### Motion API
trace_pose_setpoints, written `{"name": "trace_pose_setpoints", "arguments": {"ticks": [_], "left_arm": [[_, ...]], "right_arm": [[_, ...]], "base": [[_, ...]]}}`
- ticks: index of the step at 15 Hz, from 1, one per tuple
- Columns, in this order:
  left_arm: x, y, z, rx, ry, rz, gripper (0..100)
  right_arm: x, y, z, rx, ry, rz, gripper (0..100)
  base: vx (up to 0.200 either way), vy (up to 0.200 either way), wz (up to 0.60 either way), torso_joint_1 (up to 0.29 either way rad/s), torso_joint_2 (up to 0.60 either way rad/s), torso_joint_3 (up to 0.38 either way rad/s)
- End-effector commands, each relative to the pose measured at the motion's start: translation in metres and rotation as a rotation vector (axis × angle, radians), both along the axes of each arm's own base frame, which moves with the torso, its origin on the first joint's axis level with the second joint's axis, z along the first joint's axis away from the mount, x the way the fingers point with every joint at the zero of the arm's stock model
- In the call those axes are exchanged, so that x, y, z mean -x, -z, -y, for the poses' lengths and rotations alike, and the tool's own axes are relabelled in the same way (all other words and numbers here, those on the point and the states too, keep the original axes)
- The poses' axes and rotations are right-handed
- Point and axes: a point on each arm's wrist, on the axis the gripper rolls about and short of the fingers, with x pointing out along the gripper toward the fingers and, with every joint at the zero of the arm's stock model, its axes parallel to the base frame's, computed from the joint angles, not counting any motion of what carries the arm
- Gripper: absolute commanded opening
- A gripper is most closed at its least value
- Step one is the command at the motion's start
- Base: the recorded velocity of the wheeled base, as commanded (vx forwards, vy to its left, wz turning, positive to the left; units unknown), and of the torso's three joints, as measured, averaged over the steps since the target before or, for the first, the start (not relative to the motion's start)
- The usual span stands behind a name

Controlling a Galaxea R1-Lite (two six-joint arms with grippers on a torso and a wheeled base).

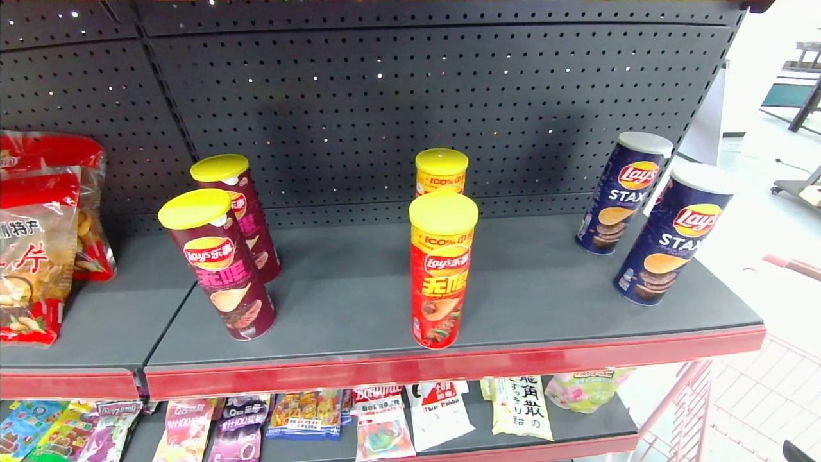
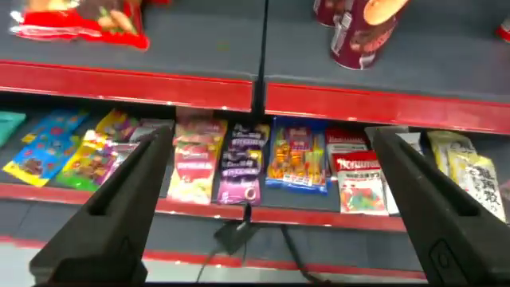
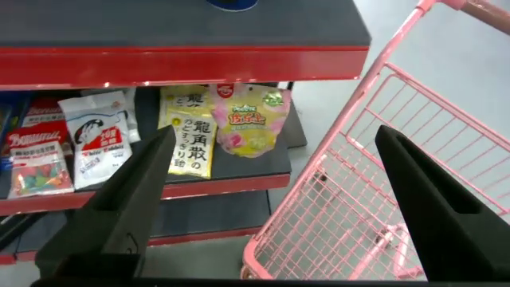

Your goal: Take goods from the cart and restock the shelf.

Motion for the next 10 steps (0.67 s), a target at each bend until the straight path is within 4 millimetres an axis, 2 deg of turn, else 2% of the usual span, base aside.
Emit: {"name": "trace_pose_setpoints", "arguments": {"ticks": [1, 4, 8, 10], "left_arm": [[-0.006, 0.018, 0.001, -0.002, 0.009, 0.008, 100], [-0.026, 0.041, 0.005, -0.033, 0.049, 0.156, 100], [-0.026, 0.045, 0.006, -0.049, 0.063, 0.129, 100], [-0.026, 0.045, 0.006, -0.047, 0.062, 0.126, 100]], "right_arm": [[0.015, 0.025, -0.001, 0.024, -0.036, 0.067, 100], [0.020, 0.025, -0.001, 0.009, -0.050, 0.122, 100], [0.033, 0.028, -0.001, -0.117, -0.044, 0.278, 100], [0.037, 0.030, -0.001, -0.141, -0.024, 0.301, 100]], "base": [[0.000, 0.000, 0.00, 0.000, 0.00, 0.000], [0.000, 0.000, 0.00, 0.000, 0.00, 0.000], [0.000, 0.000, 0.00, 0.000, 0.00, 0.000], [0.000, 0.000, 0.00, 0.000, 0.00, 0.000]]}}
